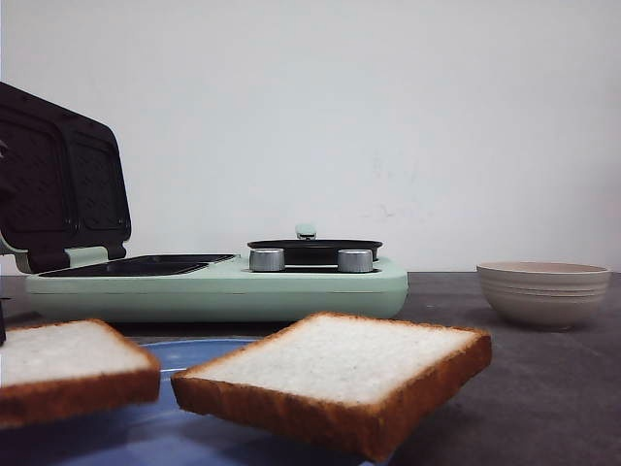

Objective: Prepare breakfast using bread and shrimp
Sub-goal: 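Reach the left gripper to a bread slice on the blue plate and grasp it, then lift the bread slice with the left gripper toward the sandwich maker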

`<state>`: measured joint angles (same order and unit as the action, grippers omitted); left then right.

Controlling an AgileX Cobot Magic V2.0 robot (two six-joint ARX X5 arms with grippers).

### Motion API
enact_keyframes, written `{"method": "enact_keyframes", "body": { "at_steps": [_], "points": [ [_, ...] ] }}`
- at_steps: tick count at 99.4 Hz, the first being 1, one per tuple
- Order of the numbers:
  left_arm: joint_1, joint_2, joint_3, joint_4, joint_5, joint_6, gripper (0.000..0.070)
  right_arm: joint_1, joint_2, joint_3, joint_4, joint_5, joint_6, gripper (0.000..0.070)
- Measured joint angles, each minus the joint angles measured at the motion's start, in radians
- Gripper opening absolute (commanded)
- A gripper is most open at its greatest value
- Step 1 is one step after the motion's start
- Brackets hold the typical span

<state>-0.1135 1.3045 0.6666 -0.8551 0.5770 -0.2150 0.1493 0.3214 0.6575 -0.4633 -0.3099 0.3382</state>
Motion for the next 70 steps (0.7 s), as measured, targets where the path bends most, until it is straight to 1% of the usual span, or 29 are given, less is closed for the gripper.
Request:
{"method": "enact_keyframes", "body": {
  "at_steps": [8,20,26,32,48,64,70],
  "points": [
    [-0.009,0.000,0.000,0.008,0.001,0.000,0.0491,0.000,0.000,0.000,0.000,0.000,-0.001,0.0618],
    [-0.018,0.000,0.000,0.013,0.004,0.000,0.0379,0.002,0.000,0.000,-0.001,0.000,-0.001,0.0618],
    [-0.020,0.000,0.000,0.014,0.006,0.004,0.0341,0.002,0.000,0.000,-0.005,0.000,-0.001,0.0618],
    [-0.020,0.000,0.000,0.014,0.010,0.008,0.0324,0.002,0.000,0.000,-0.012,0.000,-0.001,0.0618],
    [-0.020,0.000,0.000,0.014,0.025,0.017,0.0192,0.002,0.000,0.000,-0.021,0.000,-0.001,0.0618],
    [-0.020,0.000,0.001,0.014,0.033,0.025,0.0015,0.002,0.000,0.000,-0.022,0.000,-0.001,0.0618],
    [-0.020,0.000,0.002,0.014,0.039,0.026,0.0004,0.002,0.000,0.000,-0.022,0.000,-0.001,0.0618]
  ]
}}
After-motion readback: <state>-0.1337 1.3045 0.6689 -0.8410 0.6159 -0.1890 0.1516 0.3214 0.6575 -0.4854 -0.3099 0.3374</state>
